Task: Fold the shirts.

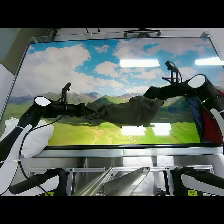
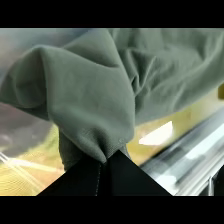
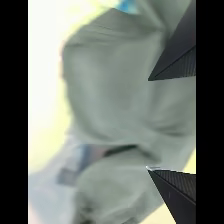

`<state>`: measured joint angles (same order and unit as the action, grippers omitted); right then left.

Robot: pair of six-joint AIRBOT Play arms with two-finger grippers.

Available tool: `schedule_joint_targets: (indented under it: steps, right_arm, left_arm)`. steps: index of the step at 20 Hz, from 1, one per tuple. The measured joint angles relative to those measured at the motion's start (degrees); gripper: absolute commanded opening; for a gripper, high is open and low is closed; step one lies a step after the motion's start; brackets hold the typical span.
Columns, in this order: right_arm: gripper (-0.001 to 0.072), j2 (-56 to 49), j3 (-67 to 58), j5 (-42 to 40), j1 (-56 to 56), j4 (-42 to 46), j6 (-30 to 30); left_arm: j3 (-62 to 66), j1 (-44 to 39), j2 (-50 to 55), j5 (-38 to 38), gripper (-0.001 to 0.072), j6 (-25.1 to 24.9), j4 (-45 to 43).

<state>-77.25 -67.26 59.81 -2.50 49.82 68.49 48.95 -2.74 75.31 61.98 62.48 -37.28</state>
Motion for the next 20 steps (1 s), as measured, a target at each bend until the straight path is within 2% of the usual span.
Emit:
schedule_joint_targets:
  steps: [6, 11, 14, 15, 16, 18, 19, 20]
  right_arm:
    - [0.06, -11.0, -15.4, 2.4, -4.2, 1.5, -3.0]
    - [0.0599, -22.1, -22.2, 9.0, -6.7, 11.2, 1.4]
    - [0.0584, -26.5, -23.3, 12.0, -7.3, 13.4, 2.6]
    - [0.046, -27.5, -23.4, 12.8, -7.6, 13.7, 2.9]
    - [0.0274, -28.2, -23.6, 13.9, -7.9, 13.8, 3.1]
    - [0.0073, -29.0, -24.0, 15.4, -8.4, 13.8, 3.1]
    - [0.0023, -29.3, -24.3, 16.0, -8.6, 13.7, 3.1]
    - [0.0022, -29.5, -24.8, 16.7, -8.7, 13.1, 3.1]
  left_arm:
    - [-0.1, -3.4, 0.9, 0.3, 0.0018, -1.6, -0.2]
    - [-0.1, -5.2, 1.0, 0.2, 0.0018, -2.0, -0.3]
    - [-0.1, -5.5, 1.0, 0.0, 0.0018, -2.2, -0.4]
    - [-0.1, -5.5, 1.0, 0.0, 0.0018, -2.4, -0.6]
    - [-0.1, -5.5, 1.0, 0.0, 0.0018, -2.6, -0.6]
    - [-0.1, -5.6, 1.0, 0.0, 0.0018, -2.8, -0.6]
    - [-0.1, -5.6, 1.0, 0.0, 0.0018, -2.8, -0.6]
    - [-0.1, -5.6, 1.0, 0.0, 0.0018, -2.9, -0.6]
